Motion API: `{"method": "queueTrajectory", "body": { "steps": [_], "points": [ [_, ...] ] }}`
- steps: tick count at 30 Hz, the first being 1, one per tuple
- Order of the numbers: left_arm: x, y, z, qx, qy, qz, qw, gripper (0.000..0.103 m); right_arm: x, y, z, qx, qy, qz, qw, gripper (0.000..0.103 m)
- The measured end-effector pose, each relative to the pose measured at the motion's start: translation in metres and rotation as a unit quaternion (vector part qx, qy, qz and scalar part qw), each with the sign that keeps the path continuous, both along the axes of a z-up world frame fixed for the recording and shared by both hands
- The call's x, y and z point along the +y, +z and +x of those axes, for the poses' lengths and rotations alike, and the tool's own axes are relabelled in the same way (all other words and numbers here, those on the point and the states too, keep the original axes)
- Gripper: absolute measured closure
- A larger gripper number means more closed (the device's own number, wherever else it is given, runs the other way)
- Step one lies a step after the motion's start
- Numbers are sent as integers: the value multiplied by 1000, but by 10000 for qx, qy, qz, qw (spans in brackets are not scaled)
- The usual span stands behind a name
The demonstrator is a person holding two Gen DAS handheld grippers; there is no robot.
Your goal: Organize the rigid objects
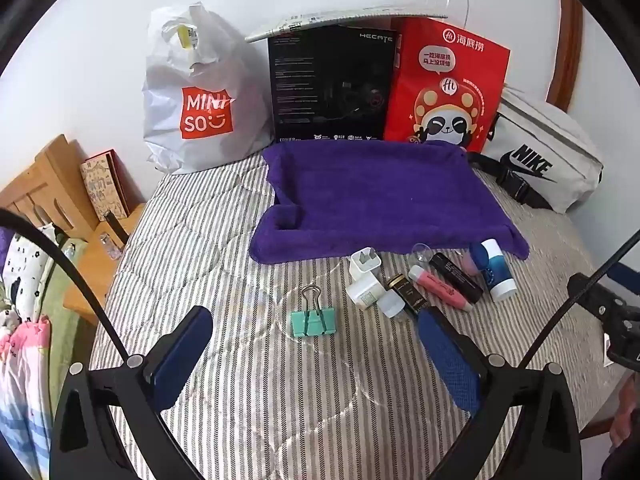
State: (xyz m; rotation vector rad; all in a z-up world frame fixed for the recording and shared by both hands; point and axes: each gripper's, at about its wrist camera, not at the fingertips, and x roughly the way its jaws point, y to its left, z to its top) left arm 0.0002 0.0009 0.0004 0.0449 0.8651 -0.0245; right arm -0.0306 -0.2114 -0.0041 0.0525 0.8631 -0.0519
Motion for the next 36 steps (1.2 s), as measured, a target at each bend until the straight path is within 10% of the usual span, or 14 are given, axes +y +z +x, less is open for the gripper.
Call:
{"method": "queueTrajectory", "body": {
  "steps": [36],
  "points": [
    [10, 15, -9, -101, 12, -173, 9998, 0, 1, 9, -4, 84, -54, -77, 9999, 0]
  ]
}}
